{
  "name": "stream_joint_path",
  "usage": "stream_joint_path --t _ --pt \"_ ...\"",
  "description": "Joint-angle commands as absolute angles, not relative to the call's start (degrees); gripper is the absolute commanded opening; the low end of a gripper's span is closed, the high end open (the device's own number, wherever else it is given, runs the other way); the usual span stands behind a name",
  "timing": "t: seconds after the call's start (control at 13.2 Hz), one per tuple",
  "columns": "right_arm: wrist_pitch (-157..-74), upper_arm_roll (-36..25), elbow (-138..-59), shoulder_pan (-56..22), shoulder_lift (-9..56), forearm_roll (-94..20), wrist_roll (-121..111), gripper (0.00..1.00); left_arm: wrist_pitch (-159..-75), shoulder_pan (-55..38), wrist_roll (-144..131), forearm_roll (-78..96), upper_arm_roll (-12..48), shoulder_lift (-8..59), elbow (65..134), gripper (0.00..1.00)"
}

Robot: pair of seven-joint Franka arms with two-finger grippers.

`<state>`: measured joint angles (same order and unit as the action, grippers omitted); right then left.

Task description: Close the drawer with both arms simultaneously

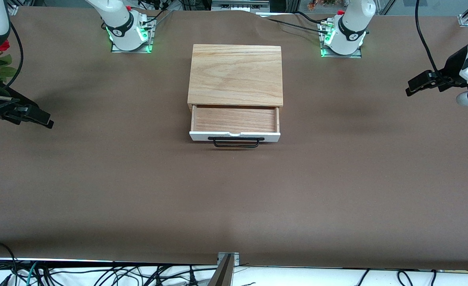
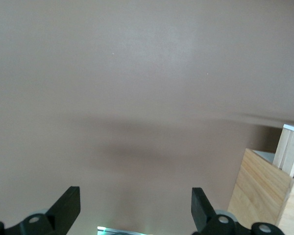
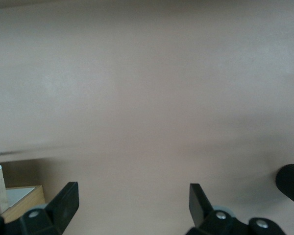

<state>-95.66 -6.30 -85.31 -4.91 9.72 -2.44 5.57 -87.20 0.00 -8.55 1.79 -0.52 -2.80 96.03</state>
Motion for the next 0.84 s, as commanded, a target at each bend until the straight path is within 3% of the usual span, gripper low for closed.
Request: stream_joint_path --t 0.0,0.76 --pt "-95.2 -5.6 -84.6 -4.4 9.8 -2.0 4.8 1.00 -87.2 0.4 -3.3 1.8 -0.2 -3.3 95.9 1.00" --pt "-94.8 -5.7 -84.6 -4.4 9.9 -1.9 4.8 1.00 -88.1 1.8 1.7 1.1 -0.2 -2.8 95.9 1.00"
